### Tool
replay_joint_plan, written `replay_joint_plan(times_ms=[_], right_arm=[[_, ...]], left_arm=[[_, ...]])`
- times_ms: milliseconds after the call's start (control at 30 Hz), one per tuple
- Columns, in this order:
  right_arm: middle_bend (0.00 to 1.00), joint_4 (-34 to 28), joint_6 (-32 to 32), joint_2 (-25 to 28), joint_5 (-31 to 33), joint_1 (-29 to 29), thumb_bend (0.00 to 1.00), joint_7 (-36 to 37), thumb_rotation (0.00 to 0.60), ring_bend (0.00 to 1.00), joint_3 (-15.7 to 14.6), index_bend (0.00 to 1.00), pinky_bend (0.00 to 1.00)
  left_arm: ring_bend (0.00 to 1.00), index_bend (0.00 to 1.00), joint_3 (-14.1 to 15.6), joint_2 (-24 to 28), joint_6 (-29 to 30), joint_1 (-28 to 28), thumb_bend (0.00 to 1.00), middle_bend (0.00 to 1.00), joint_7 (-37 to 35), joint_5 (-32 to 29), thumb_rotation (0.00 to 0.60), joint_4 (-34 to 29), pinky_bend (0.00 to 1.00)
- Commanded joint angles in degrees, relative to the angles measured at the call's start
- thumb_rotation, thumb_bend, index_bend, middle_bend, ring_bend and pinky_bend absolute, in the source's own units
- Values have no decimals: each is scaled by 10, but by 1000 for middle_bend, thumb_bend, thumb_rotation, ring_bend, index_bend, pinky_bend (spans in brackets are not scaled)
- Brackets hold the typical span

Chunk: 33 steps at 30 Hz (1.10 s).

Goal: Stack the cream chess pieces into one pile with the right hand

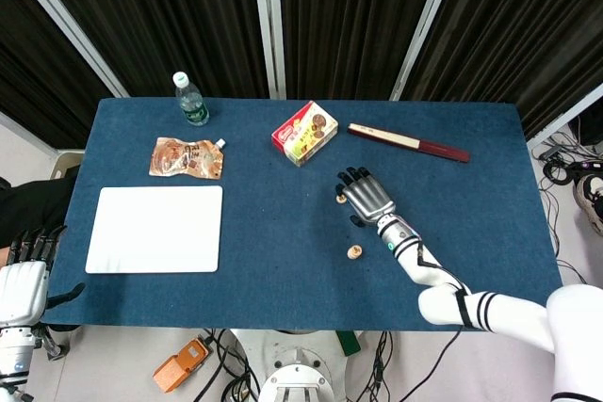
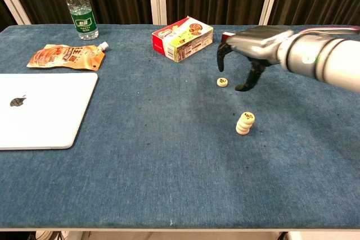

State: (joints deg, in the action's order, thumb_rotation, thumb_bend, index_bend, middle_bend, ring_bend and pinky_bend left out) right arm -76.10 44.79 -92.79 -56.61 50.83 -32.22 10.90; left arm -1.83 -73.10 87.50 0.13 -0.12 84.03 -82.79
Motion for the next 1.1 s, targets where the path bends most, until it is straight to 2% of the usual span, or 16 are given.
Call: replay_joint_plan(times_ms=[33,200,433,967,1100], right_arm=[[229,45,-13,-38,41,30,369,-39,600,173,5,441,218],[229,94,-22,-71,79,51,372,-59,600,173,3,454,220],[229,130,-27,-90,88,61,428,-49,600,173,3,479,225],[233,157,-34,-99,82,66,466,-26,600,187,-5,556,236],[244,141,-23,-90,65,59,467,-6,600,194,-4,577,243]], left_arm=[[98,120,0,1,-1,0,0,119,1,-1,600,-1,12],[99,120,-1,2,-2,0,0,119,3,-3,600,-2,12],[98,120,-1,4,-3,0,0,119,5,-6,600,-2,12],[98,120,-1,5,-7,-2,0,119,8,-8,600,-4,12],[98,120,-1,4,-7,-1,0,119,6,-7,600,-3,12]])
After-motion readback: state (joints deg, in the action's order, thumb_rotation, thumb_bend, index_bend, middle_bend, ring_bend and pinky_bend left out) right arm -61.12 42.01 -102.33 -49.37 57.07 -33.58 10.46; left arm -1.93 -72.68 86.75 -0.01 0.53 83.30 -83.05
